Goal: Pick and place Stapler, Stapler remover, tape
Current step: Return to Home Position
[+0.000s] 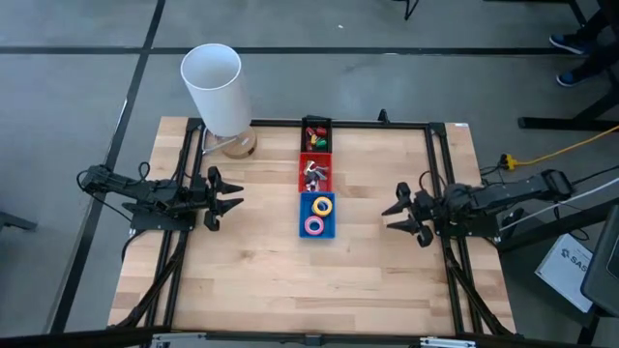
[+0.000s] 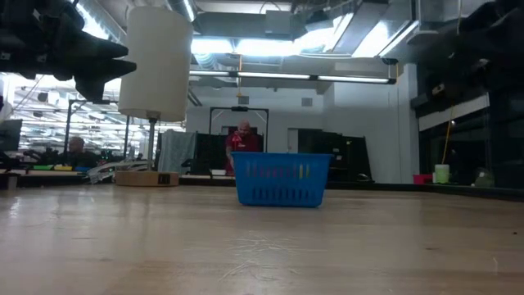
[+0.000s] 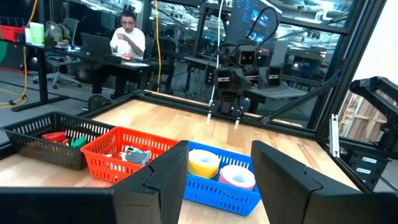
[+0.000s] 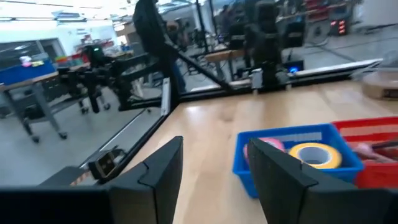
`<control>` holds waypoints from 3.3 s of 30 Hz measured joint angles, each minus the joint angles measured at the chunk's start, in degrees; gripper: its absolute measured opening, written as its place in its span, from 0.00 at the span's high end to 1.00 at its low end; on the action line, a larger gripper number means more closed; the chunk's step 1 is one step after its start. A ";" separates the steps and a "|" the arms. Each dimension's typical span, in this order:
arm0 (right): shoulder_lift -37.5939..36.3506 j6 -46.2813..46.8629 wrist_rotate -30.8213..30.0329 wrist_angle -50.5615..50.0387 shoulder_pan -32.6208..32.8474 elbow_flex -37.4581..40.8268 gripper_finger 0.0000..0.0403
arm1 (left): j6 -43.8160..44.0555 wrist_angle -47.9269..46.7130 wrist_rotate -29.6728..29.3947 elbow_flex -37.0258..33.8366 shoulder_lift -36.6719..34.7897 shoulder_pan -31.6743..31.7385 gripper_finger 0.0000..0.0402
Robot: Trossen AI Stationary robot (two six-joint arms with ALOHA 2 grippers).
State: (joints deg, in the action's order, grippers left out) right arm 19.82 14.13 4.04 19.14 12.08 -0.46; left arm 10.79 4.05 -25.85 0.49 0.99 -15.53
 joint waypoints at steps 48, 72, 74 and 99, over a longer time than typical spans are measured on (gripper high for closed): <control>-13.95 -1.16 -2.97 -17.60 -13.73 0.10 0.55 | 0.00 0.17 -0.01 0.00 0.02 0.00 0.57; -13.95 -1.16 -2.96 -17.58 -13.70 0.10 0.55 | 0.00 0.17 0.00 0.00 0.02 0.00 0.57; -13.95 -1.16 -2.96 -17.58 -13.72 0.10 0.55 | 0.00 0.17 -0.02 0.00 0.02 0.00 0.57; -13.95 -1.16 -2.96 -17.59 -13.71 0.10 0.55 | 0.00 0.17 0.00 0.00 0.02 0.00 0.57</control>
State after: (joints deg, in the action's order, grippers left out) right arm 5.87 12.97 1.08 1.55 -1.64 -0.36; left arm 10.79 4.23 -25.85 0.49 1.02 -15.53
